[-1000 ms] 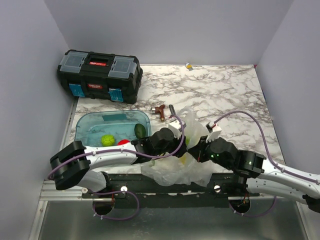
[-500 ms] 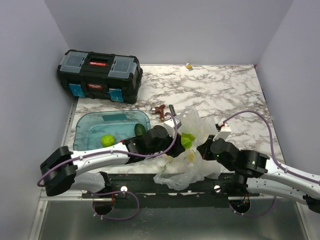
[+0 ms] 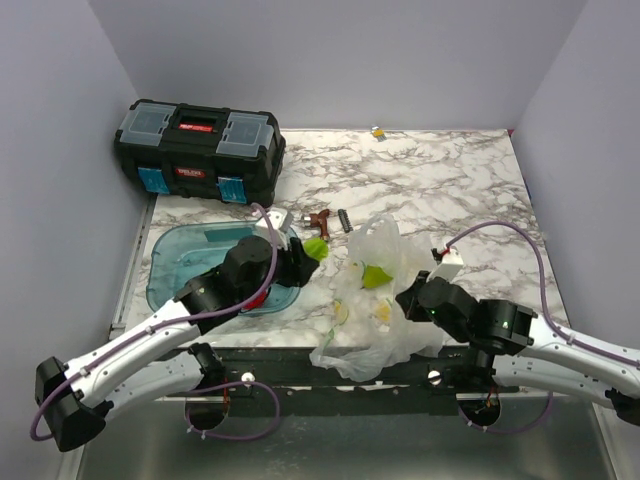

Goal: Take the fake fruits out of the plastic bag

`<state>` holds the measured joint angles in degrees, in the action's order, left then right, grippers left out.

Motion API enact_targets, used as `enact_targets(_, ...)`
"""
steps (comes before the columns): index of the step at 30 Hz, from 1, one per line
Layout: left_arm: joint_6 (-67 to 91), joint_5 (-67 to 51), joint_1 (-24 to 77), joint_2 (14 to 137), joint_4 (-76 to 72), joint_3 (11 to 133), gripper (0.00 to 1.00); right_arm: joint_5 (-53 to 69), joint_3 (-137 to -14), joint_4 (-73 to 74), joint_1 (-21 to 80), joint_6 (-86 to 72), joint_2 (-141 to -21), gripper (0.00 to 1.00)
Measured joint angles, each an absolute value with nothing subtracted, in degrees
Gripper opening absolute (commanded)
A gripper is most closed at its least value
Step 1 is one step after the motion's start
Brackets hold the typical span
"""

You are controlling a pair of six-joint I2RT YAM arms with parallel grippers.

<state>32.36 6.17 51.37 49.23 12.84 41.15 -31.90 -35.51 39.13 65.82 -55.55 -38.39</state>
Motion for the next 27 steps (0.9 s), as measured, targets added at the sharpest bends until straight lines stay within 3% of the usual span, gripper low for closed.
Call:
enact_targets(10, 36.4, 18.7, 37.3, 44.2, 26.4, 38.9, 0.00, -31.8, -35.5, 39.1, 65.8, -55.5, -38.3, 0.01)
enact_targets(20, 41.1, 15.0, 24.2, 54.1, 26.7, 36.1, 0.03, -31.6, -35.5, 39.2, 65.8, -56.0, -37.2, 0.01)
enact_targets(25, 43.0, 10.4, 19.6, 64.3, 23.6, 36.5, 0.09, -31.4, -35.5, 39.1, 65.8, -56.2, -35.0, 0.01)
enact_targets(27, 43.5, 9.3, 19.1, 68.1, 23.2, 37.8, 0.19, -31.4, -35.5, 39.1, 65.8, -56.2, -34.5, 0.01)
